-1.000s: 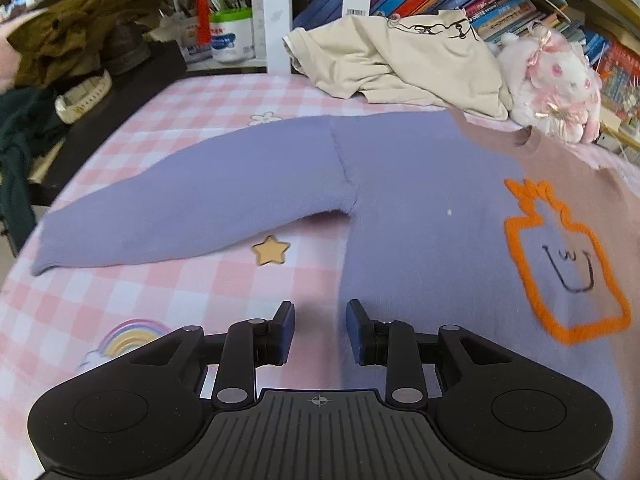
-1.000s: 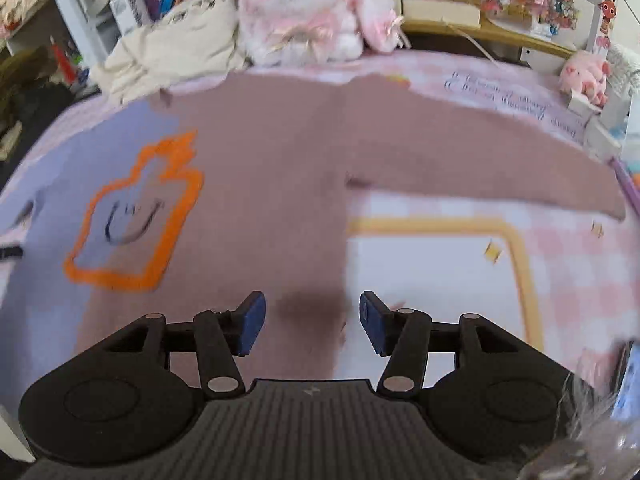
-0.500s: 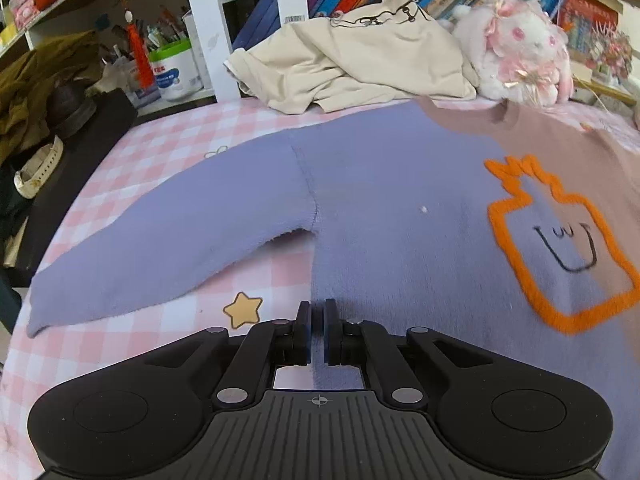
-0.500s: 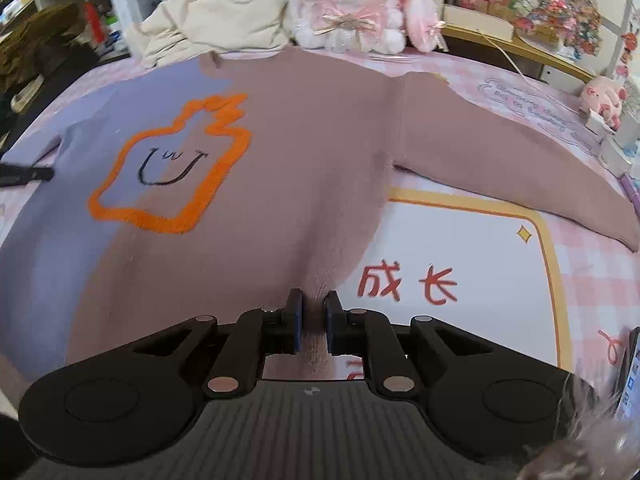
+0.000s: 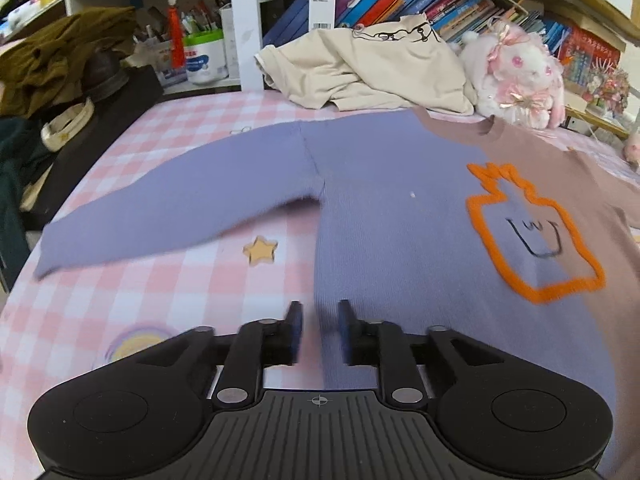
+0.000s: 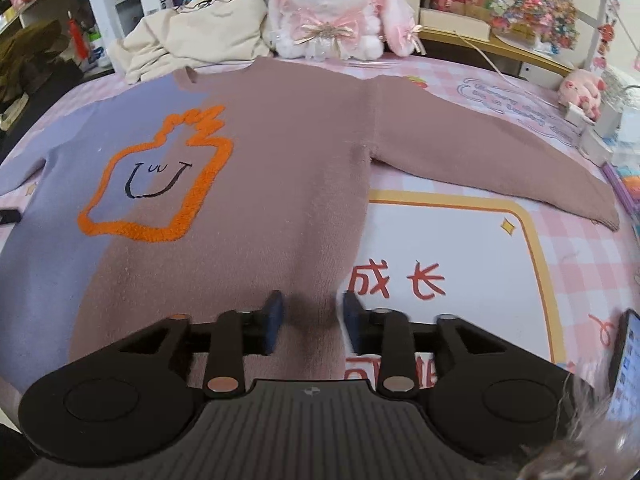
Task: Fold clothes
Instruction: 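Drag the sweater hem with both tools to straighten it on the mat, then open both tools and release the sweater hem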
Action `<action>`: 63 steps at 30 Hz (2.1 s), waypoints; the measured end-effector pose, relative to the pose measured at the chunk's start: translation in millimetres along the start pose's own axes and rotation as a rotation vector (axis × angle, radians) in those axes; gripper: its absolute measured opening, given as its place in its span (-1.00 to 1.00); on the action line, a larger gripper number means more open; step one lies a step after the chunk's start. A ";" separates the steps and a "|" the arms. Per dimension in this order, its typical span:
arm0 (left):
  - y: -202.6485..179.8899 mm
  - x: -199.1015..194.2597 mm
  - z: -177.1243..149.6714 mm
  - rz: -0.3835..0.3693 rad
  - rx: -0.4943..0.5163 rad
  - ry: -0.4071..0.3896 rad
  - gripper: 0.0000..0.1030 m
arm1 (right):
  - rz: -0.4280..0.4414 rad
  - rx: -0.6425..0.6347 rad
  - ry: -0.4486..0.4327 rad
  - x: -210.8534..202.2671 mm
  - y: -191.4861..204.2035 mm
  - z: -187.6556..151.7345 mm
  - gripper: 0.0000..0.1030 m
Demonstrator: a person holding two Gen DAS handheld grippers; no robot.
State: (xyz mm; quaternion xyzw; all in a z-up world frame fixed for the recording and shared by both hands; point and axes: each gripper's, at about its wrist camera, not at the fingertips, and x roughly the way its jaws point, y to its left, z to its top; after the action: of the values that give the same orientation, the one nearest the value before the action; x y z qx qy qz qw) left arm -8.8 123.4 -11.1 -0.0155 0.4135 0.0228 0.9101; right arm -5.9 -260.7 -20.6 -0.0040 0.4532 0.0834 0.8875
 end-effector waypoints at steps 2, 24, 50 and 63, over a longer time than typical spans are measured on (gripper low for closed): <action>0.7 -8.5 -9.5 0.002 -0.016 -0.004 0.02 | -0.004 0.012 -0.001 -1.3 2.2 -2.3 -0.25; 2.4 -27.4 -30.1 -0.052 -0.058 -0.005 0.54 | -0.117 0.144 -0.063 -31.3 23.6 -38.5 0.43; 13.9 -13.0 -31.3 -0.074 0.003 0.023 -0.91 | -0.065 0.118 -0.029 -28.8 42.9 -53.1 -0.73; 12.0 -15.2 -34.0 -0.101 0.022 0.021 -0.91 | -0.090 0.162 -0.041 -26.0 38.1 -52.1 -0.74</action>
State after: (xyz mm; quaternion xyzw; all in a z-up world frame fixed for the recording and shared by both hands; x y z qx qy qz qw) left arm -45.0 133.3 -22.1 -0.0265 0.4221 -0.0276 0.9058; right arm -68.5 -231.2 -27.8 0.0491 0.4396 0.0068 0.8968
